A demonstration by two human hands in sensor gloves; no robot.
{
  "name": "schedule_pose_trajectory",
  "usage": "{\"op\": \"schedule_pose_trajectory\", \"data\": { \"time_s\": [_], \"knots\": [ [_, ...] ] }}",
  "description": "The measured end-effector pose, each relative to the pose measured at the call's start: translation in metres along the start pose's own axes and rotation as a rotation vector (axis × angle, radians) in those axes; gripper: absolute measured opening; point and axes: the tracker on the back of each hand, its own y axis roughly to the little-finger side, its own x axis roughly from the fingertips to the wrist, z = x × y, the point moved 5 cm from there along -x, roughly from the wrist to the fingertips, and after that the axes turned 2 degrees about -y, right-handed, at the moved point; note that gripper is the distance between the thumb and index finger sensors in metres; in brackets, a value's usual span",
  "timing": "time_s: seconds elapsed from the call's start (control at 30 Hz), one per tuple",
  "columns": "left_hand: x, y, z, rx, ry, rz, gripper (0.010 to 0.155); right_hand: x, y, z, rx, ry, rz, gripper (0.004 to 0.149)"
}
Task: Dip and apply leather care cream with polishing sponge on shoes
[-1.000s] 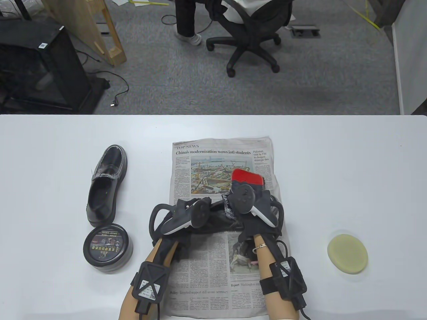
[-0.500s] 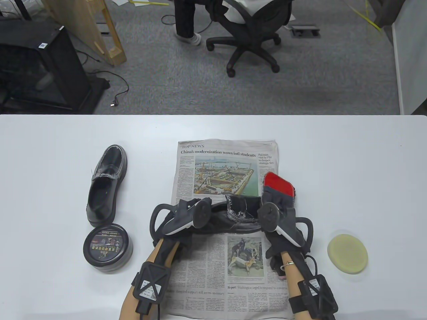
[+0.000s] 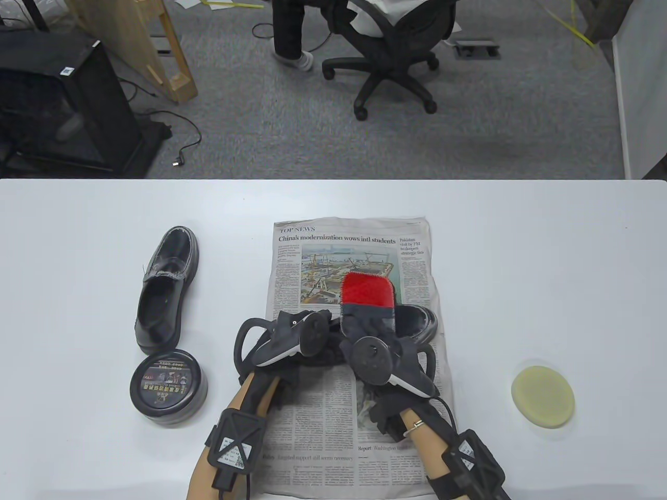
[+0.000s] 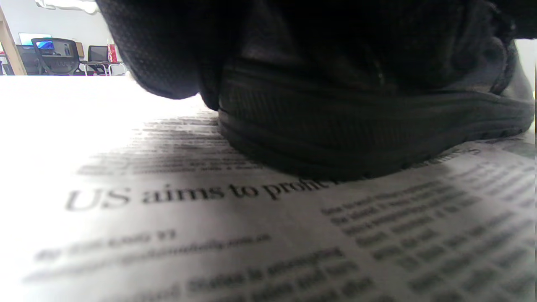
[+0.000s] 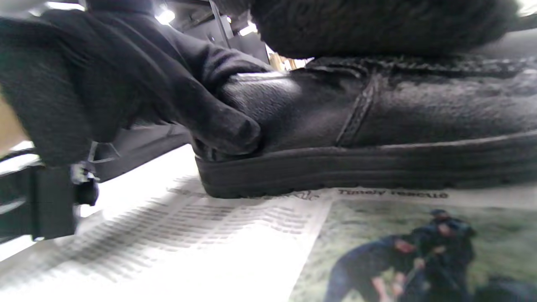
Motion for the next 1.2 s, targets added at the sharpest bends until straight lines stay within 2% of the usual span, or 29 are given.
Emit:
{"op": "schedule_pose_trajectory", "data": {
  "time_s": [0.2, 0.3, 0.43, 0.6, 0.67, 0.87, 1.0, 1.2],
  "knots": [
    [0.001, 0.001, 0.0, 0.017, -0.009, -0.005, 0.084, -0.029, 0.028, -0.004, -0.027, -0.013, -0.155, 0.055],
    [0.001, 0.001, 0.0, 0.017, -0.023, -0.012, 0.085, -0.034, 0.049, -0.003, -0.009, -0.017, -0.235, 0.055],
    [0.001, 0.001, -0.001, 0.008, -0.031, -0.017, 0.085, -0.026, 0.088, -0.004, -0.02, -0.043, -0.328, 0.056],
    [0.001, 0.0, -0.001, -0.003, -0.034, -0.022, 0.085, -0.003, 0.104, -0.002, 0.103, -0.049, -0.338, 0.057],
    [0.001, -0.001, -0.002, -0.018, -0.028, -0.022, 0.085, 0.007, 0.103, -0.001, 0.192, -0.035, -0.313, 0.056],
    [0.002, -0.002, -0.002, -0.035, -0.033, -0.026, 0.085, 0.027, 0.091, 0.0, 0.277, 0.062, -0.266, 0.056],
    [0.002, -0.001, -0.002, -0.016, -0.037, -0.022, 0.084, 0.033, 0.05, -0.001, 0.428, 0.057, -0.129, 0.057],
    [0.002, -0.002, -0.001, -0.025, -0.028, -0.009, 0.084, 0.036, 0.001, 0.006, 0.253, 0.083, 0.049, 0.057]
  ]
}}
